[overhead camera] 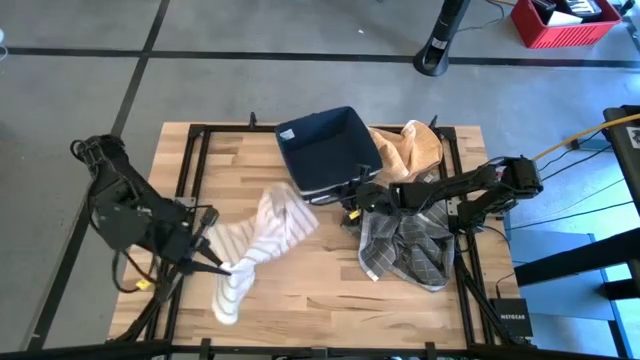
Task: Fold towel
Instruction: Fold the white towel
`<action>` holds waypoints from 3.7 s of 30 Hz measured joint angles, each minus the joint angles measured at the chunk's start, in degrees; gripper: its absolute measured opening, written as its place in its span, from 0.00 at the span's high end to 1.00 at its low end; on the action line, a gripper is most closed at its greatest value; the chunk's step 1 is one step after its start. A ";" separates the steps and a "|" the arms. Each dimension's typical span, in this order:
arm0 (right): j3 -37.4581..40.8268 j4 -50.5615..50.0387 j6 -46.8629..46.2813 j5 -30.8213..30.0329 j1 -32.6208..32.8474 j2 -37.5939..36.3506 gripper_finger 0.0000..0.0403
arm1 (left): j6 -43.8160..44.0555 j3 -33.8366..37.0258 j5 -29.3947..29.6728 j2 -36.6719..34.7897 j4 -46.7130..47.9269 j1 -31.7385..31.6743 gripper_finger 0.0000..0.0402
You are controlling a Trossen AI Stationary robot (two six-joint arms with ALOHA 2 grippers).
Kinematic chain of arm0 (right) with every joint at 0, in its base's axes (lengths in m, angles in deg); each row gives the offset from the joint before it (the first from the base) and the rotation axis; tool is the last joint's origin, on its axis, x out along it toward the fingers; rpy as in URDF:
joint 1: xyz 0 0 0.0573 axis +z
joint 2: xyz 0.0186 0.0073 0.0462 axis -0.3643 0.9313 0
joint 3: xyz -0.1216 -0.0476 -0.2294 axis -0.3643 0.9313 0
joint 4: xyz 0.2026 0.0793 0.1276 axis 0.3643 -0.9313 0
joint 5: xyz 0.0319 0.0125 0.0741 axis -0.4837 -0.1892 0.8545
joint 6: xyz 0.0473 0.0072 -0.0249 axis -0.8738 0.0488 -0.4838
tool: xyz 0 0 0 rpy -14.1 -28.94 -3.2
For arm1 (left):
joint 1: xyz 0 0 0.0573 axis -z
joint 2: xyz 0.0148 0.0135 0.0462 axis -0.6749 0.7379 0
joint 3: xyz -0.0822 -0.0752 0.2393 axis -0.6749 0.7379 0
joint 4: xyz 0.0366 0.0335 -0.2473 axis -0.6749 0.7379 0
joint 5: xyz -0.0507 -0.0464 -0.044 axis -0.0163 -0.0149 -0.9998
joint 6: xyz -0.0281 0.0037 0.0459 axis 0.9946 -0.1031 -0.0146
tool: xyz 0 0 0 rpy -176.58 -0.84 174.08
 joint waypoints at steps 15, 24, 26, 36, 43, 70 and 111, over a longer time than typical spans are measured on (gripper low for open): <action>-12.06 -16.34 -14.34 13.14 12.25 -2.01 0.66 | 9.81 6.21 10.20 5.42 4.36 -7.63 1.00; -12.04 -29.49 -24.00 13.37 17.88 -1.87 0.51 | 8.45 13.49 1.38 20.96 -18.59 -16.33 1.00; -12.04 -33.38 -27.90 11.75 19.71 -1.90 0.52 | 8.33 13.67 -4.63 25.64 -21.88 -18.13 1.00; -12.00 -38.31 -46.99 2.46 30.93 -2.14 0.55 | 18.75 12.02 -30.00 42.81 -36.44 -22.74 0.94; -12.00 -23.38 -48.58 -2.86 33.94 -1.25 0.55 | 24.60 8.54 -41.95 40.68 -21.23 -22.07 0.67; -12.00 9.08 -41.27 -2.32 33.81 14.87 0.55 | 36.56 14.71 -12.71 39.01 -4.50 -4.09 0.90; -21.99 -23.85 -46.67 12.01 29.69 27.73 0.55 | 37.54 -1.58 12.64 26.05 33.39 -6.85 0.98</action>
